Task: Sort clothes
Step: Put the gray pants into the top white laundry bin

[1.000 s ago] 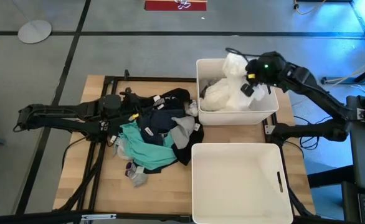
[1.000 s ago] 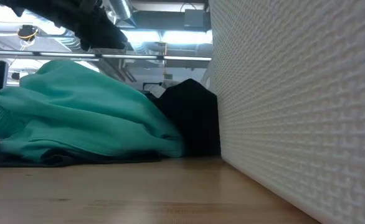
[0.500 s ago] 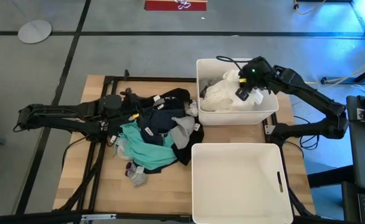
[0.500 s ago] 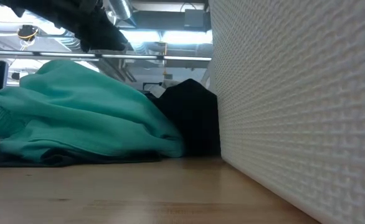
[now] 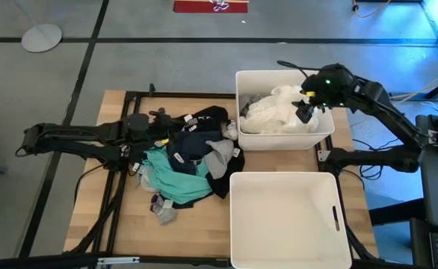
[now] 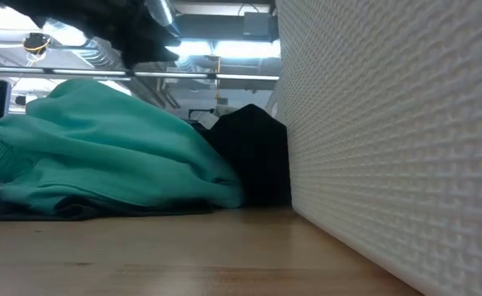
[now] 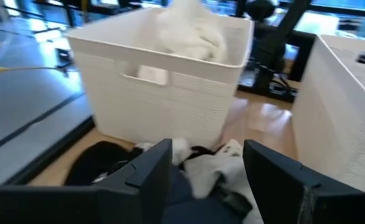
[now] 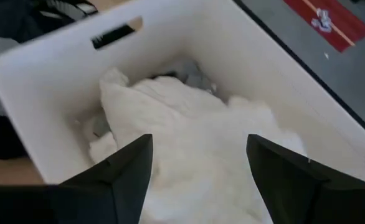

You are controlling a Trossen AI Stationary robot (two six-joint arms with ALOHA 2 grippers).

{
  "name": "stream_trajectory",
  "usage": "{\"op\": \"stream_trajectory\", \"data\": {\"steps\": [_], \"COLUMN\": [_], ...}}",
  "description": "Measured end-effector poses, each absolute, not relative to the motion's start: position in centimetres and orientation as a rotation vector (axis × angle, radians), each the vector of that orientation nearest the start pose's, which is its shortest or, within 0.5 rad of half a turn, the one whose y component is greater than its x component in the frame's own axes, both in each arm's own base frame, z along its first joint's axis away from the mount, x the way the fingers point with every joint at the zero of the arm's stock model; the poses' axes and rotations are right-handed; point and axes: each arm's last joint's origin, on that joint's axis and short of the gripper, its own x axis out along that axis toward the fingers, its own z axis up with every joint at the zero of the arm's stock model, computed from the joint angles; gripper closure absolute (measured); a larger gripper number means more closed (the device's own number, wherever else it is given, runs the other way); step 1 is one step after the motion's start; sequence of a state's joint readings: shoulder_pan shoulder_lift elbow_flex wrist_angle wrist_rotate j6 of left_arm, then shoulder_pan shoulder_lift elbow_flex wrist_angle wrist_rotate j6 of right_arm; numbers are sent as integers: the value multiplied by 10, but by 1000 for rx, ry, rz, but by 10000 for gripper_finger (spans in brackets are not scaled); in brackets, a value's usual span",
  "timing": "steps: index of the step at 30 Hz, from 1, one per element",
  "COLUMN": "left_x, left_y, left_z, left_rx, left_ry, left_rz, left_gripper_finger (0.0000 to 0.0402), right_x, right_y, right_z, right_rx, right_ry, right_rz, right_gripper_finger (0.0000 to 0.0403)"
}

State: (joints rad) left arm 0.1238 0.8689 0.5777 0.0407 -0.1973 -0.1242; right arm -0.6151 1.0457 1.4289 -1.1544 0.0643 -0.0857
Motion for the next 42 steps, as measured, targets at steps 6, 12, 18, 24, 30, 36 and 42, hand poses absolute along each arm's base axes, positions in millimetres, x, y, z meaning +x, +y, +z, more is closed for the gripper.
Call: {"op": "stream_trajectory", "data": {"steps": [6,12,18,24,30,36,42], "left_x": [223,250,271,279,285,292,291], "left_y": [32,35,39,37,45,46,46], "left_z": [249,224,209,195,186,179,179], "left_rx": [-120,-80,1,19,30,23,4], "left_ry": [269,393,450,503,504,485,484], "left_rz": [279,277,264,153,220,192,188], "left_gripper_finger": [215,215,215,215,215,215,263], "right_x": [124,126,131,133,134,135,135], "right_y": [-88,-89,-92,-94,-94,-95,-95], "right_z": [418,409,398,388,387,387,387], "right_rx": [102,108,115,122,118,115,115], "right_ry": [685,687,708,731,730,720,720], "right_rz": [-578,-549,-538,-534,-533,-535,-534], "right_gripper_finger": [145,145,145,145,145,145,145]}}
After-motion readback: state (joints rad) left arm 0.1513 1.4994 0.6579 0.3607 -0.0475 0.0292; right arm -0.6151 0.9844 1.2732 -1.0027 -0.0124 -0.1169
